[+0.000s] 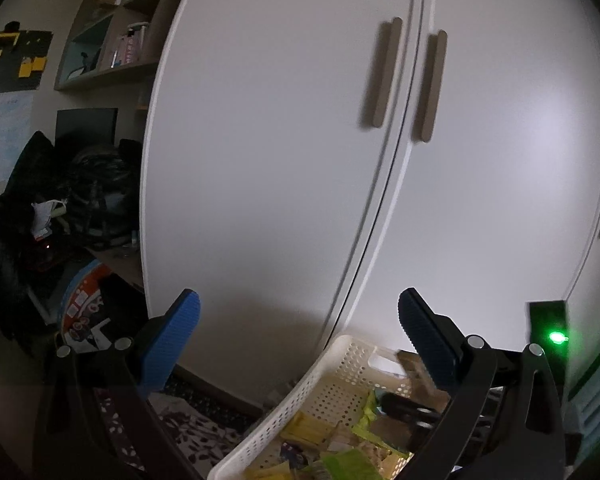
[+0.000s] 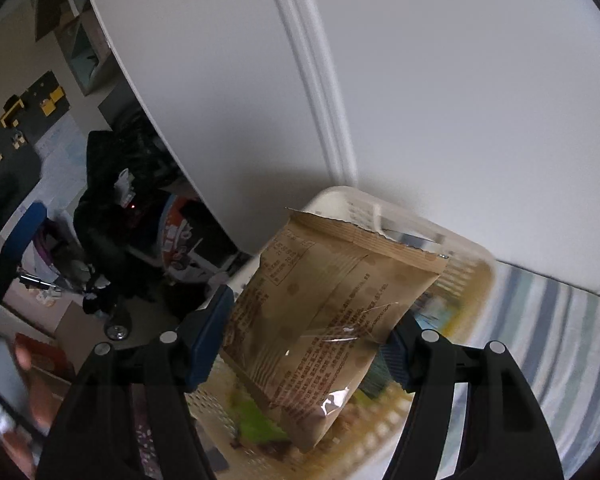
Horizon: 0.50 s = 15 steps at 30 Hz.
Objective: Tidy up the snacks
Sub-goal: 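Carry both packs over the basket and open both tools to drop them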
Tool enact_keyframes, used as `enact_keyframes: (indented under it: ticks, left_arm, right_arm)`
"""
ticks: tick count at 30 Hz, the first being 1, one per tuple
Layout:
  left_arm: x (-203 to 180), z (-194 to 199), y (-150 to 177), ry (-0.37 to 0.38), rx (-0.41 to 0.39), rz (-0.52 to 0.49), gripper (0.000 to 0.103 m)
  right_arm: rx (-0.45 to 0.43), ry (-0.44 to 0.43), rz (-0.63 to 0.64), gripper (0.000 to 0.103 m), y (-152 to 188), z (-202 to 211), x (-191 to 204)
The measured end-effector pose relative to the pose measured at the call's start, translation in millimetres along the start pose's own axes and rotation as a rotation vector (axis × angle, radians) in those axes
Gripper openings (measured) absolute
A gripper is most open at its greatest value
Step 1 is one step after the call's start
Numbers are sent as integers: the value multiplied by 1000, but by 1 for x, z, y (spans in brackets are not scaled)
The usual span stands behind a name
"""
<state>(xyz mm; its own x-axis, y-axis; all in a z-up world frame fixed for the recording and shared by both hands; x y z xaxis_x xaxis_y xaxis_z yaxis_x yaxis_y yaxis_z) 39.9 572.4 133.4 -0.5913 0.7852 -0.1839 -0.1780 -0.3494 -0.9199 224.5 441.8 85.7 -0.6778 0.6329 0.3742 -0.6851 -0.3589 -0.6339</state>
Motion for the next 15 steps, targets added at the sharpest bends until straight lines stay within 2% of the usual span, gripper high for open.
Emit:
enact_keyframes:
  ticks: [5,15]
  left_arm:
    - [2,0,0,-9,7,7,100]
    - [4,-1,-1,-16,11,17,100]
  right_arm:
    - [10,-2,-36,75,-15,-22,2]
    - [-9,28,-51,76,-5,-9,-9]
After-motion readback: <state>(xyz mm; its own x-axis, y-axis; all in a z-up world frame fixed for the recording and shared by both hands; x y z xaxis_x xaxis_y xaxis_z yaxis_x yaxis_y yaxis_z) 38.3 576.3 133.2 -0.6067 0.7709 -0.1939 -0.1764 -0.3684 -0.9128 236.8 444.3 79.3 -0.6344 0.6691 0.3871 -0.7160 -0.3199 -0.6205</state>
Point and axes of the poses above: each gripper's, at about its wrist camera, not at the fingertips, and z roughly against the way its jaws point, x to its left, y to its underside, the point moved 3 cm from there along -z, roughly the way its jaws point, and after that the axes turned 8 degrees about -y, right-handed, at the moved point
